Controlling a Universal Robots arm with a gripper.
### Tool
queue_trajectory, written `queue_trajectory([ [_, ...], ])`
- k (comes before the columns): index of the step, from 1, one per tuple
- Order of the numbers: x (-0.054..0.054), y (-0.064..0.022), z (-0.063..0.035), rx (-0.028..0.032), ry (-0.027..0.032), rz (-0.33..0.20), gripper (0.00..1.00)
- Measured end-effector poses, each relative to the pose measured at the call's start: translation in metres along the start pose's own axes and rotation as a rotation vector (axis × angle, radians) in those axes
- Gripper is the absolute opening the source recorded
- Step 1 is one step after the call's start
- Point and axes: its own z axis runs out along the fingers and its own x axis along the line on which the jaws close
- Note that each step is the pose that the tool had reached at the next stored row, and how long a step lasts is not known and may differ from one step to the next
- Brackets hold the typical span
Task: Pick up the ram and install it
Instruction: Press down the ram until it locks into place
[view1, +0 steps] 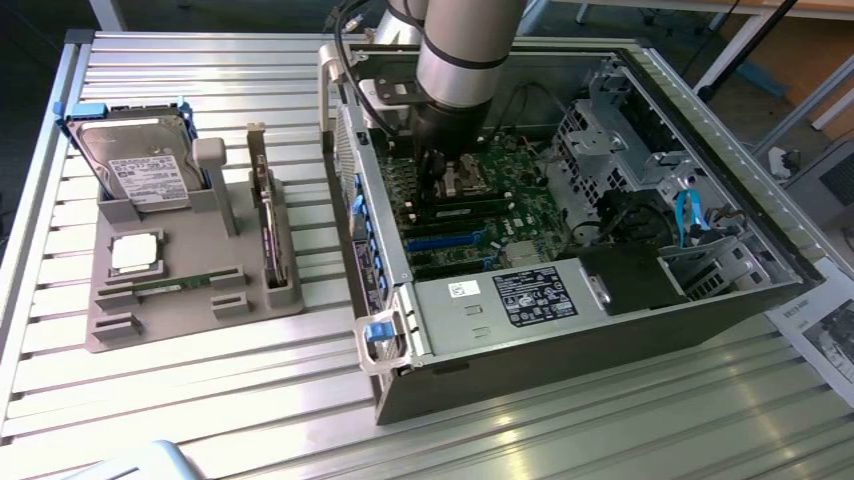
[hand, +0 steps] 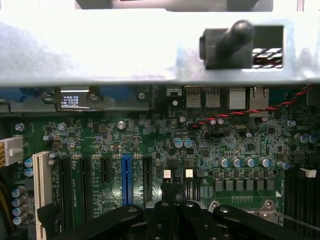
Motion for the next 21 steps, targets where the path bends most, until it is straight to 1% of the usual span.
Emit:
queue_trajectory([
  [3, 0.0001, 0.0001, 0.0025, -0.0001, 0.0001, 0.0, 0.1],
  [17, 0.0017, 0.0001, 0.0032, -0.0001, 0.0001, 0.0, 0.1],
  [21, 0.0018, 0.0002, 0.0051, -0.0004, 0.0006, 0.0, 0.1],
])
